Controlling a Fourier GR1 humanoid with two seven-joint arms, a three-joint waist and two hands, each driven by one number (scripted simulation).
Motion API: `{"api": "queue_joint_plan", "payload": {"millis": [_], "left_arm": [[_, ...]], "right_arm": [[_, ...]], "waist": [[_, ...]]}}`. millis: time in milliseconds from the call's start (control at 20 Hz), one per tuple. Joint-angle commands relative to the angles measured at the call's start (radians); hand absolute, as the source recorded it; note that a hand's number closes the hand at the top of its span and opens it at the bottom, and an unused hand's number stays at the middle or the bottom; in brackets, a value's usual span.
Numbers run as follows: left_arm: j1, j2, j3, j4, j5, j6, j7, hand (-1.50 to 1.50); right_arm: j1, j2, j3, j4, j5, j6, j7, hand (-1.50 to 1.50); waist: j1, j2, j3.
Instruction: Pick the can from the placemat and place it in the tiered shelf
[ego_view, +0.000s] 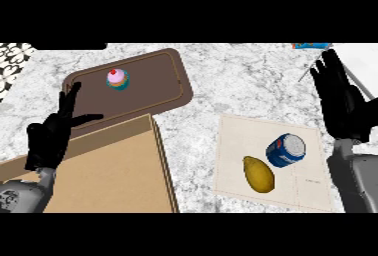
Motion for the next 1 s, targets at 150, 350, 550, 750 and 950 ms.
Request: {"api": "queue_joint_plan", "payload": {"millis": [150, 350, 550, 750, 950], "left_arm": [[-0.036, -0.025, 0.108, 0.054, 0.105, -0.077, -0.045, 0.00], [-0.063, -0.067, 0.117, -0.019, 0.188, -0.077, 0.059, 0.00], [-0.051, -0.122, 0.097, 0.061, 0.141, -0.063, -0.012, 0.00], [-0.088, -0.098, 0.119, 0.037, 0.142, -0.081, 0.057, 0.00], [-0.071, -0.117, 0.138, 0.100, 0.152, -0.104, -0.009, 0.00]], "right_arm": [[-0.053, -0.185, -0.122, 0.076, -0.028, 0.182, -0.115, 1.50], [0.000, -0.243, -0.182, 0.153, 0.104, -0.017, 0.024, 1.50], [0.013, -0.123, -0.247, 0.136, -0.200, 0.224, -0.109, -1.50], [0.104, -0.217, -0.246, -0.082, -0.258, 0.357, -0.025, -1.50], [0.152, -0.351, -0.199, -0.201, -0.281, 0.459, 0.169, -1.50]], "waist": [[-0.009, 0.001, -0.021], [-0.013, -0.002, -0.022], [-0.016, -0.004, -0.020], [-0.024, -0.010, -0.021], [-0.042, -0.012, -0.023]]}}
